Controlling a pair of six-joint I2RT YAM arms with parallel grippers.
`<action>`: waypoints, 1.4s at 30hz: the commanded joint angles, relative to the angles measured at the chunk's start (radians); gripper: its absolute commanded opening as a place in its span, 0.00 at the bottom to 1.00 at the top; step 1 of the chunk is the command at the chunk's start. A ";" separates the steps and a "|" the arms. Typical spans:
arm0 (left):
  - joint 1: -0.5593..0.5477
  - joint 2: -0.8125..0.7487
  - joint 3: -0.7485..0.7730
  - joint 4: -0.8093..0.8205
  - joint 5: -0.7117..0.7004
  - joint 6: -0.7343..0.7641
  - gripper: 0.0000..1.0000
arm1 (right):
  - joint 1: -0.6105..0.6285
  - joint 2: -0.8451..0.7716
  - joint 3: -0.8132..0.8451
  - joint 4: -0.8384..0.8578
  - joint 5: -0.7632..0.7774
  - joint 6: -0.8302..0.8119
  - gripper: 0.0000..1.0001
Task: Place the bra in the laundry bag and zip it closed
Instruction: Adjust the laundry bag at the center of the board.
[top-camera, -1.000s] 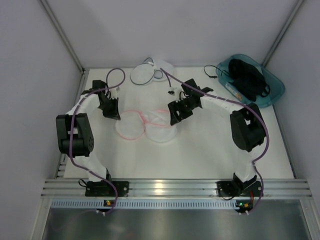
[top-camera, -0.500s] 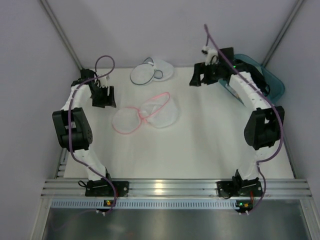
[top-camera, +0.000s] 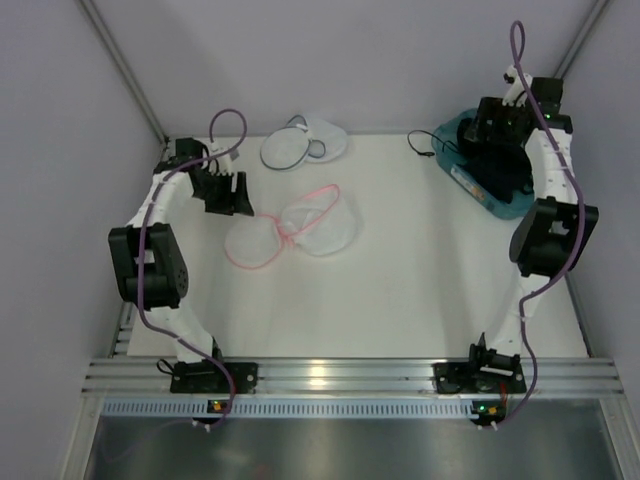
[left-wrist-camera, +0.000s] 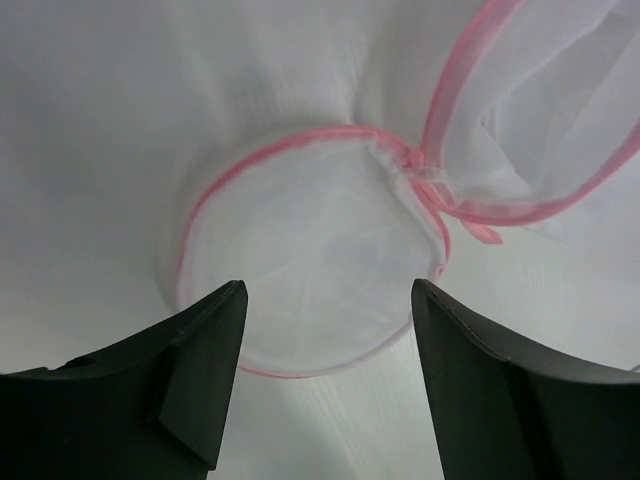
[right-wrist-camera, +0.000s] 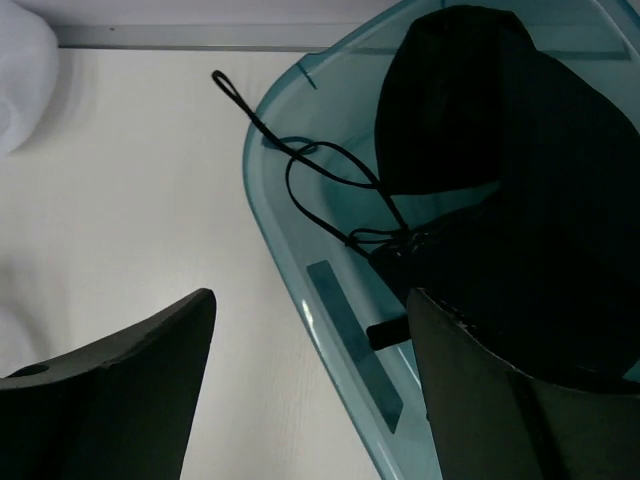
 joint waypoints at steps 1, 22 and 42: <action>-0.041 0.025 -0.070 -0.015 0.048 -0.012 0.72 | -0.018 0.014 0.020 0.087 0.111 -0.031 0.77; 0.057 0.160 -0.105 -0.033 0.025 0.049 0.73 | -0.051 0.278 0.123 0.402 0.369 -0.199 0.77; 0.057 0.057 -0.109 -0.051 0.060 0.042 0.74 | -0.048 0.221 0.098 0.460 0.289 -0.351 0.00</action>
